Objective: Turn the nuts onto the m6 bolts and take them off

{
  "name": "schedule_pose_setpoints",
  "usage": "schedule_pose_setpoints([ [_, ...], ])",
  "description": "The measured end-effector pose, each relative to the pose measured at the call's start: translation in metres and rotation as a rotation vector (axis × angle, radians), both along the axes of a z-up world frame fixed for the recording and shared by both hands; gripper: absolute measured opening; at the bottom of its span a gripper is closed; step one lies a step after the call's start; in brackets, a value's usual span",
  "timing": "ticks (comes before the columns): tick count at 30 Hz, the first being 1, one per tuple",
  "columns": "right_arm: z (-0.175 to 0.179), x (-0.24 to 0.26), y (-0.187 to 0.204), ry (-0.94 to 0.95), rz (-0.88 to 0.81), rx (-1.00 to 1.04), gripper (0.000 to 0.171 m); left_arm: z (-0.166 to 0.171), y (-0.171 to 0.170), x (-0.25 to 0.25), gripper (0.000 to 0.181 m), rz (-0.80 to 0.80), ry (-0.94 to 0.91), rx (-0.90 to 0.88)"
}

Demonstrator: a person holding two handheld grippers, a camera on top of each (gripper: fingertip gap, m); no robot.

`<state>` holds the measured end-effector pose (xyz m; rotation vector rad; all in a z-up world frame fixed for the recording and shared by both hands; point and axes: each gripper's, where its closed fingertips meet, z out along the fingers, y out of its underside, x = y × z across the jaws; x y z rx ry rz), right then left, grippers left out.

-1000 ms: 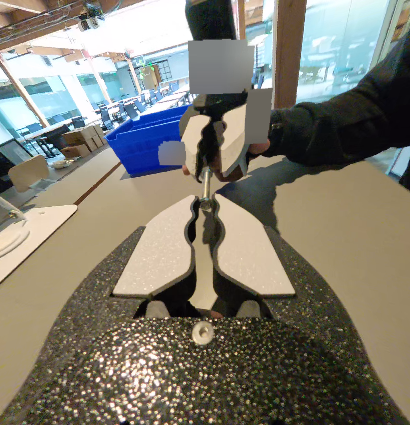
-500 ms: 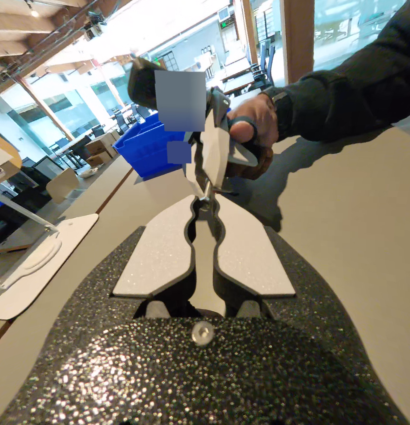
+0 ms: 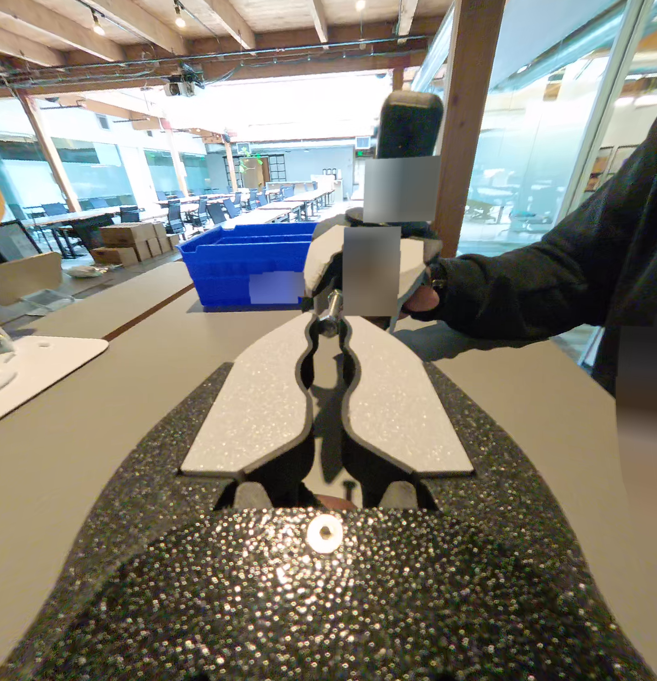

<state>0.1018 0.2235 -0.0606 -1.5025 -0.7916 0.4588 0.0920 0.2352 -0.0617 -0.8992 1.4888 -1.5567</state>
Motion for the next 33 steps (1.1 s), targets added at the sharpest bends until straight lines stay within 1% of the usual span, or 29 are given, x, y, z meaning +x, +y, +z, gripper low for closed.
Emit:
schedule_pose_setpoints([
  [2, 0.002, -0.003, -0.001, -0.038, -0.016, 0.047, 0.032, 0.002, -0.005, 0.000, 0.010, -0.031, 0.005, -0.036],
  [4, 0.000, -0.004, 0.001, -0.074, -0.039, 0.054, 0.023, 0.003, -0.009, 0.000, 0.010, -0.059, 0.010, -0.062],
  [6, -0.005, -0.005, 0.002, -0.080, -0.043, 0.011, 0.012, 0.005, -0.010, 0.000, 0.010, -0.068, 0.003, -0.089],
  [7, -0.007, -0.006, 0.002, -0.057, -0.035, -0.040, 0.012, 0.004, -0.009, 0.000, 0.010, -0.065, 0.003, -0.083],
  [9, -0.014, -0.010, 0.000, 0.073, 0.033, -0.249, 0.011, 0.000, -0.009, -0.001, 0.010, -0.050, 0.001, -0.007],
  [11, -0.014, -0.013, -0.006, 0.323, 0.146, -0.510, 0.011, -0.003, -0.012, -0.002, 0.010, -0.029, -0.018, 0.088],
  [12, -0.009, -0.012, -0.007, 0.462, 0.207, -0.593, 0.012, -0.003, -0.011, -0.002, 0.010, -0.016, -0.023, 0.108],
  [13, -0.003, -0.010, -0.007, 0.560, 0.252, -0.618, 0.012, -0.002, -0.011, -0.001, 0.010, -0.009, -0.029, 0.100],
  [14, -0.001, -0.007, -0.005, 0.593, 0.258, -0.590, 0.014, 0.000, -0.012, -0.001, 0.010, -0.011, -0.037, 0.084],
  [15, -0.002, -0.004, -0.003, 0.565, 0.231, -0.532, 0.024, 0.001, -0.011, 0.000, 0.010, -0.005, -0.044, 0.075],
  [16, -0.004, -0.001, -0.001, 0.492, 0.189, -0.461, 0.033, 0.002, -0.011, 0.000, 0.010, 0.001, -0.046, 0.068],
  [18, -0.009, 0.003, -0.001, 0.307, 0.116, -0.306, 0.040, 0.002, -0.008, 0.000, 0.009, 0.013, -0.043, 0.050],
  [20, -0.011, 0.005, -0.003, 0.152, 0.061, -0.168, 0.041, 0.003, -0.007, -0.001, 0.009, 0.013, -0.047, 0.016],
  [22, -0.012, 0.007, -0.004, 0.045, 0.017, -0.061, 0.041, 0.003, -0.007, -0.001, 0.009, 0.000, -0.042, -0.016],
  [26, -0.008, 0.008, -0.004, -0.031, -0.033, 0.050, 0.034, -0.004, -0.012, 0.002, 0.010, -0.035, -0.001, -0.052],
  [28, -0.009, 0.007, -0.005, -0.066, -0.036, 0.071, 0.025, -0.007, -0.017, 0.005, 0.010, -0.048, 0.020, -0.074],
  [30, -0.012, 0.003, -0.008, -0.066, -0.009, 0.031, 0.012, -0.008, -0.018, 0.007, 0.010, -0.044, 0.028, -0.078],
  [31, -0.014, 0.003, -0.008, -0.033, 0.005, -0.032, 0.012, -0.008, -0.018, 0.007, 0.010, -0.039, 0.027, -0.068],
  [33, -0.020, 0.000, -0.011, 0.126, 0.082, -0.276, 0.011, -0.011, -0.018, 0.006, 0.010, -0.019, 0.026, -0.006],
])
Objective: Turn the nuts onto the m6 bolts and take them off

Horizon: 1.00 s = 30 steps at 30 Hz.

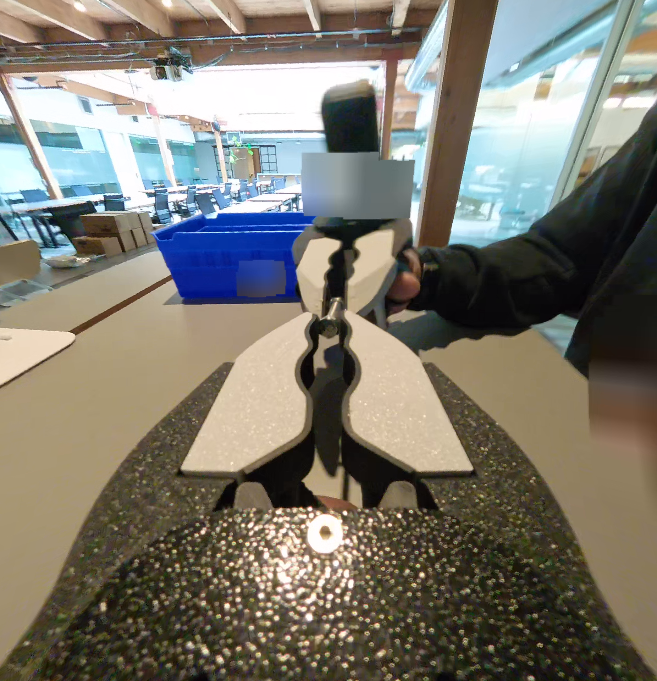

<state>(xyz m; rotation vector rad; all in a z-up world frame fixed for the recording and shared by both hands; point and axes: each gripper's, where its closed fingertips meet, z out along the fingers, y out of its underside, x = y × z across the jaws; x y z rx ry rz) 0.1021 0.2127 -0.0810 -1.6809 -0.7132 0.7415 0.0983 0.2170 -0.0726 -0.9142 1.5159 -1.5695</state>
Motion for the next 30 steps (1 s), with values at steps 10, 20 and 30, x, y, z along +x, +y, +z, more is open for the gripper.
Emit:
schedule_pose_setpoints([
  [10, 0.014, 0.018, 0.007, 0.149, -0.026, 0.058, 0.048, 0.009, 0.005, 0.003, 0.010, 0.072, -0.071, -0.024],
  [20, 0.009, 0.007, 0.004, -0.192, -0.105, 0.310, 0.011, 0.009, 0.001, 0.002, 0.010, 0.015, -0.047, -0.099],
  [30, 0.020, 0.005, -0.003, 0.466, 0.124, -0.290, 0.025, 0.008, -0.002, 0.003, 0.010, 0.072, -0.093, 0.008],
])
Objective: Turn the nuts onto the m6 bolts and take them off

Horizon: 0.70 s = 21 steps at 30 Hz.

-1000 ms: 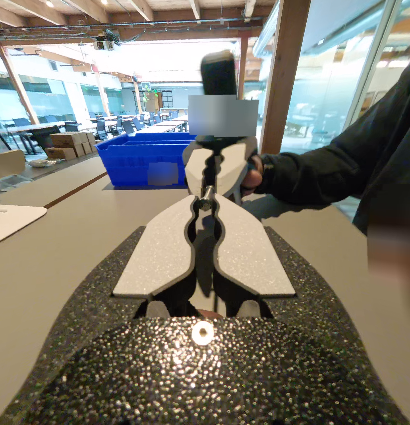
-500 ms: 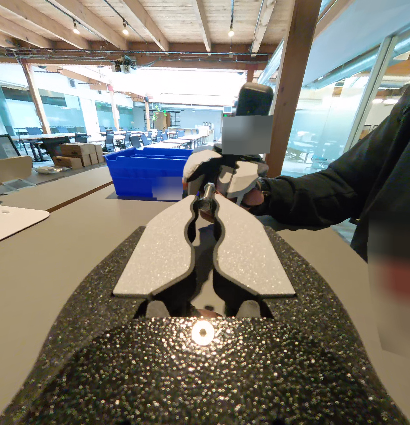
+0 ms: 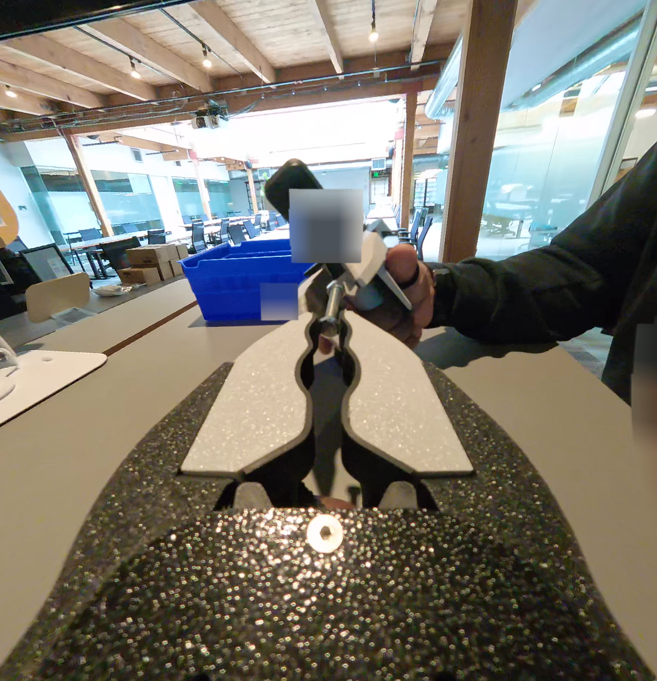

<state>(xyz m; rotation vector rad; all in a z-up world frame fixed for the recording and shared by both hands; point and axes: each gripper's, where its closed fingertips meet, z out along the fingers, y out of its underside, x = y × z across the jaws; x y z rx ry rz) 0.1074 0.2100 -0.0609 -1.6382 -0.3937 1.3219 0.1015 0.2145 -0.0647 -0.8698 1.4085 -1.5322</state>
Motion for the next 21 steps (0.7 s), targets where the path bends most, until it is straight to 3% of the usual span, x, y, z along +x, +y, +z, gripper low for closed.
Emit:
schedule_pose_setpoints([
  [1, -0.004, 0.001, 0.002, -0.061, -0.022, 0.032, 0.038, 0.001, 0.001, -0.001, 0.010, -0.004, -0.003, -0.014],
  [3, -0.008, 0.001, 0.001, -0.196, -0.050, 0.131, 0.046, 0.004, 0.004, -0.002, 0.010, -0.015, -0.010, -0.052],
  [8, -0.007, 0.006, 0.003, -0.551, -0.205, 0.459, 0.042, 0.003, 0.003, -0.003, 0.010, -0.039, 0.011, -0.081],
  [13, 0.000, 0.003, -0.002, -0.708, -0.265, 0.660, 0.031, -0.002, -0.001, -0.001, 0.010, -0.049, 0.047, -0.057],
  [15, -0.005, 0.002, -0.002, -0.755, -0.259, 0.660, 0.013, -0.004, -0.004, 0.000, 0.010, -0.054, 0.057, -0.042],
  [18, -0.018, 0.000, 0.000, -0.751, -0.204, 0.520, 0.011, -0.004, -0.004, -0.001, 0.010, -0.044, 0.055, -0.024],
  [21, -0.036, -0.005, -0.004, -0.621, -0.080, 0.212, 0.011, -0.011, -0.007, -0.001, 0.010, -0.018, 0.064, 0.089],
])
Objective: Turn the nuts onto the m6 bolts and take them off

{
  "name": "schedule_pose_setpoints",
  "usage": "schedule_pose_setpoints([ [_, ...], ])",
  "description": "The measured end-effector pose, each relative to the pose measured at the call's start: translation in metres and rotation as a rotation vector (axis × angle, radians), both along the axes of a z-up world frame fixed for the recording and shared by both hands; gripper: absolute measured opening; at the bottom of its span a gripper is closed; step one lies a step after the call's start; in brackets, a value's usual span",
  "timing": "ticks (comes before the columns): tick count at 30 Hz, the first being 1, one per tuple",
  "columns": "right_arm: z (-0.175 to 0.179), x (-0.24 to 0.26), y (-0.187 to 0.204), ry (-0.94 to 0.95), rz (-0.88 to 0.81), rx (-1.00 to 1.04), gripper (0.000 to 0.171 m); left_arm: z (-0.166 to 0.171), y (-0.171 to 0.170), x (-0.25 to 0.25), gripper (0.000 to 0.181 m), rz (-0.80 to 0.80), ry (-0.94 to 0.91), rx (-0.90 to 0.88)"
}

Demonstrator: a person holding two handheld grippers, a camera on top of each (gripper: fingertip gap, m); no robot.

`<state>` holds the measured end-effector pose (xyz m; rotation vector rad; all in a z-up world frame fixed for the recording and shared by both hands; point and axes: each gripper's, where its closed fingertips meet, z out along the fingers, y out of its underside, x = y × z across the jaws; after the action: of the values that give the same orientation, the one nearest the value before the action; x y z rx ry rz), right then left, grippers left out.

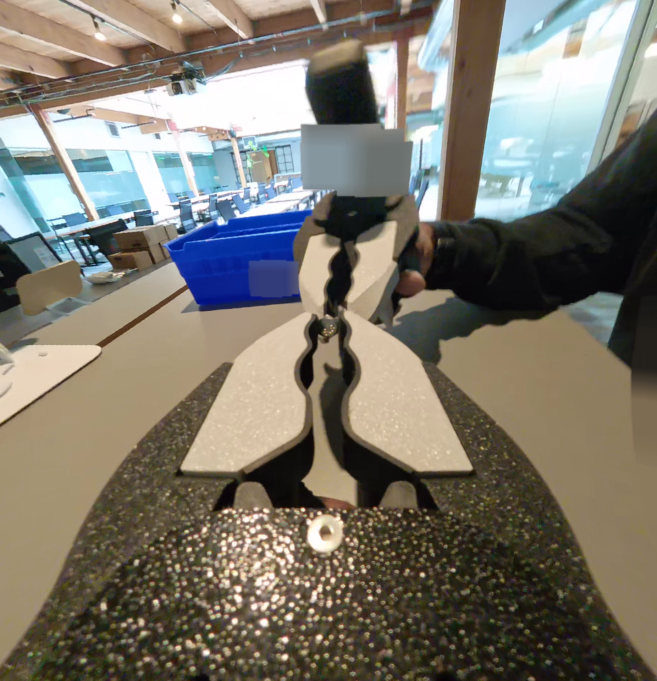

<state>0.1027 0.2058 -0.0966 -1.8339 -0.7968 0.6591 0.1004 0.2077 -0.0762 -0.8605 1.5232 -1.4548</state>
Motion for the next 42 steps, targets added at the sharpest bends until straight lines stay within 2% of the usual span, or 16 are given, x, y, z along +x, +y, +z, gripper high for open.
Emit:
schedule_pose_setpoints([
  [3, -0.005, -0.004, -0.004, 0.278, 0.035, -0.303, 0.011, -0.004, -0.003, 0.001, 0.010, 0.013, 0.000, 0.072],
  [6, 0.016, 0.005, 0.001, 0.524, 0.061, -0.319, 0.014, 0.001, 0.003, 0.002, 0.010, 0.038, -0.015, 0.040],
  [7, 0.023, 0.009, 0.003, 0.556, 0.057, -0.286, 0.023, 0.002, 0.005, 0.002, 0.010, 0.049, -0.019, 0.027],
  [8, 0.028, 0.013, 0.005, 0.552, 0.043, -0.243, 0.033, 0.004, 0.008, 0.002, 0.010, 0.058, -0.026, 0.009],
  [10, 0.032, 0.019, 0.006, 0.467, 0.017, -0.125, 0.042, 0.009, 0.011, 0.000, 0.009, 0.057, -0.046, -0.046],
  [17, 0.027, 0.011, 0.006, -0.069, -0.056, 0.355, 0.042, 0.017, 0.013, -0.003, 0.010, -0.012, -0.056, -0.215],
  [20, 0.032, 0.006, 0.005, -0.162, -0.077, 0.487, 0.034, 0.018, 0.009, -0.003, 0.010, -0.050, -0.042, -0.245],
  [23, 0.031, 0.006, 0.006, -0.224, -0.095, 0.532, 0.019, 0.016, 0.006, -0.001, 0.010, -0.064, -0.023, -0.263],
  [24, 0.030, 0.004, 0.005, -0.222, -0.079, 0.523, 0.010, 0.016, 0.006, -0.001, 0.010, -0.068, -0.021, -0.264],
  [27, 0.024, -0.001, 0.001, -0.104, -0.028, 0.348, 0.010, 0.016, 0.004, -0.003, 0.010, -0.074, -0.030, -0.238],
  [29, 0.023, -0.004, -0.003, 0.072, 0.024, 0.136, 0.010, 0.015, 0.002, -0.005, 0.010, -0.074, -0.037, -0.181],
  [32, 0.032, -0.003, -0.007, 0.440, 0.095, -0.172, 0.010, 0.015, -0.001, -0.005, 0.010, -0.066, -0.051, -0.133],
  [34, 0.038, 0.001, -0.005, 0.607, 0.123, -0.257, 0.010, 0.016, 0.001, -0.003, 0.010, -0.049, -0.062, -0.144],
  [35, 0.037, 0.003, -0.003, 0.615, 0.117, -0.244, 0.014, 0.017, 0.003, -0.002, 0.010, -0.038, -0.066, -0.156],
  [38, 0.030, 0.008, 0.003, 0.455, 0.052, -0.110, 0.044, 0.021, 0.011, -0.003, 0.010, -0.019, -0.081, -0.208],
  [42, 0.029, 0.012, 0.007, 0.196, -0.025, 0.125, 0.048, 0.027, 0.018, -0.006, 0.010, -0.027, -0.103, -0.286],
])
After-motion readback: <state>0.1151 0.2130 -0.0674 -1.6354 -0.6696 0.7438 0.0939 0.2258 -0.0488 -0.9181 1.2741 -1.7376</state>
